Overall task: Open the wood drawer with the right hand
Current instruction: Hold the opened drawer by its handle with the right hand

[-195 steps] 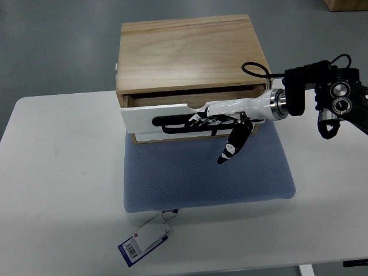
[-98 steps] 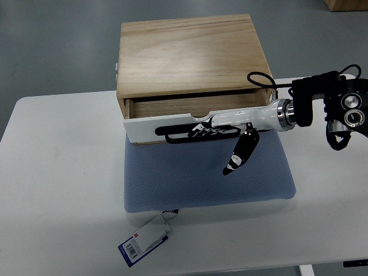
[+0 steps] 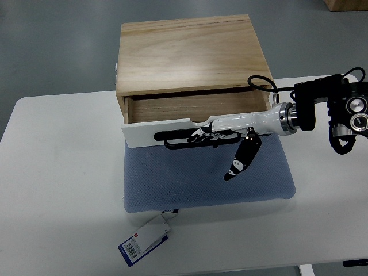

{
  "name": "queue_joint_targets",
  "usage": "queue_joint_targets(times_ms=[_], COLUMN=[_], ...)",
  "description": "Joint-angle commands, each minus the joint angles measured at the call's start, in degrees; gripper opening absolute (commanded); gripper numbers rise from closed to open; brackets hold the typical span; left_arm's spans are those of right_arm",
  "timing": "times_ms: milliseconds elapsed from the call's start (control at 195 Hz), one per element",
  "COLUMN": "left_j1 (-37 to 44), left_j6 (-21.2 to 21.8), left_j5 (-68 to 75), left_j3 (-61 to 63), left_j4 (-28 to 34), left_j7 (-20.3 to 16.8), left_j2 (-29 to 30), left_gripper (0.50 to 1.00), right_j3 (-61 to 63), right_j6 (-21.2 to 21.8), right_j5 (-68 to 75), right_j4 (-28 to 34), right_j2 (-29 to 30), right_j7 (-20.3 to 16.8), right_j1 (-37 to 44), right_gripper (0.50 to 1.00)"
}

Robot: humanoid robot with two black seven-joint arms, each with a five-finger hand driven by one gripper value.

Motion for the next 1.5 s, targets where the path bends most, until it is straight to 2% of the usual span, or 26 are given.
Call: queue_joint_targets(times_ms=[0, 354, 749, 1205, 1492], left_j1=[0.0, 0.0, -0.1, 0.0, 0.0], left_j6=[0.0, 0.0, 0.0, 0.0, 0.0], left_j5=[0.0, 0.0, 0.0, 0.0, 0.0], left_j3=[0.0, 0.0, 0.0, 0.0, 0.0], left_j4=[0.0, 0.0, 0.0, 0.0, 0.0], left_j7=[0.0, 0.0, 0.0, 0.0, 0.0], left_j2=[0.0, 0.0, 0.0, 0.0, 0.0], left_gripper=[1.0, 1.0, 1.0, 1.0, 1.0], right_j3=[0.0, 0.1, -0.2, -0.1, 0.1], right_j6=[0.0, 0.0, -6.0, -6.6, -8.7], right_j5=[0.1, 0.0, -0.6, -0.7, -0.6], right_j4=[0.0, -0.1, -0.4, -0.4, -0.4], right_j2=[-0.1, 0.1, 0.7, 0.7, 0.6], right_j7=[0.0, -0.1, -0.1, 0.2, 0.5], right_j1=[0.1, 0.4, 0.0, -0.5, -1.3], right_gripper=[0.924, 0.924, 0.924, 0.921, 0.919])
